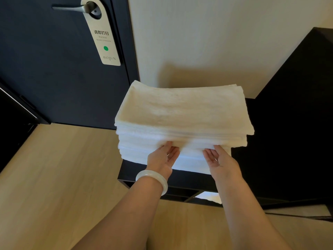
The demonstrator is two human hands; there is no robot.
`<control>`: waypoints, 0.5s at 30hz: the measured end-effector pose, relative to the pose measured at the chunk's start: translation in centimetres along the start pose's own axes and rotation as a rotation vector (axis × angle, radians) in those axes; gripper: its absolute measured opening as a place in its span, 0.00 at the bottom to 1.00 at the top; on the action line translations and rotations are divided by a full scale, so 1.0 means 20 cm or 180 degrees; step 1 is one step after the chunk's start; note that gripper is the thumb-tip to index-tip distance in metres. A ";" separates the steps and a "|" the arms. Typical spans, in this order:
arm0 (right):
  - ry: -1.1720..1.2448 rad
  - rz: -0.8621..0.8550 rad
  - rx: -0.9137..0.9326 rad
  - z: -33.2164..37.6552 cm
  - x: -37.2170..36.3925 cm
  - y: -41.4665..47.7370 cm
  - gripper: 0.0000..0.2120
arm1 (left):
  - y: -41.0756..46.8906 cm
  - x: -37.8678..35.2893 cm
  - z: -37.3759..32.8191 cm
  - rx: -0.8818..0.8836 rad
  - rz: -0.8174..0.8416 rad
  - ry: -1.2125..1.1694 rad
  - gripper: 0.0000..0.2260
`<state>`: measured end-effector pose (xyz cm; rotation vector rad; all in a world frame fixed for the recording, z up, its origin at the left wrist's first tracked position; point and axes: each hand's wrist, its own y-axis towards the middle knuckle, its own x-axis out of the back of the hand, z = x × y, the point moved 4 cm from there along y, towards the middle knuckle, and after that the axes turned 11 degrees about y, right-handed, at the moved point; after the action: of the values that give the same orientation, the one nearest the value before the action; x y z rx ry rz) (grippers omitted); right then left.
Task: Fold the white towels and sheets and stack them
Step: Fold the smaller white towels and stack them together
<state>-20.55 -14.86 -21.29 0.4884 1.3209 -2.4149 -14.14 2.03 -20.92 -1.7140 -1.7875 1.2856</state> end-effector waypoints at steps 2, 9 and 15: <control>0.0035 0.0120 0.0030 0.00 0.01 -0.01 0.10 | 0.00 -0.01 0.01 -0.0003 -0.0039 -0.0065 0.04; -0.0008 0.0302 0.0076 0.00 0.06 -0.04 0.07 | -0.01 0.01 0.04 -0.0182 -0.0068 -0.0085 0.05; -0.0117 0.0078 0.0023 -0.01 0.10 -0.07 0.09 | -0.05 0.02 0.04 -0.0237 -0.0194 0.0009 0.06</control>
<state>-22.81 -14.23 -21.26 0.4575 1.2839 -2.3982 -15.46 2.21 -20.80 -1.6852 -1.8930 1.2052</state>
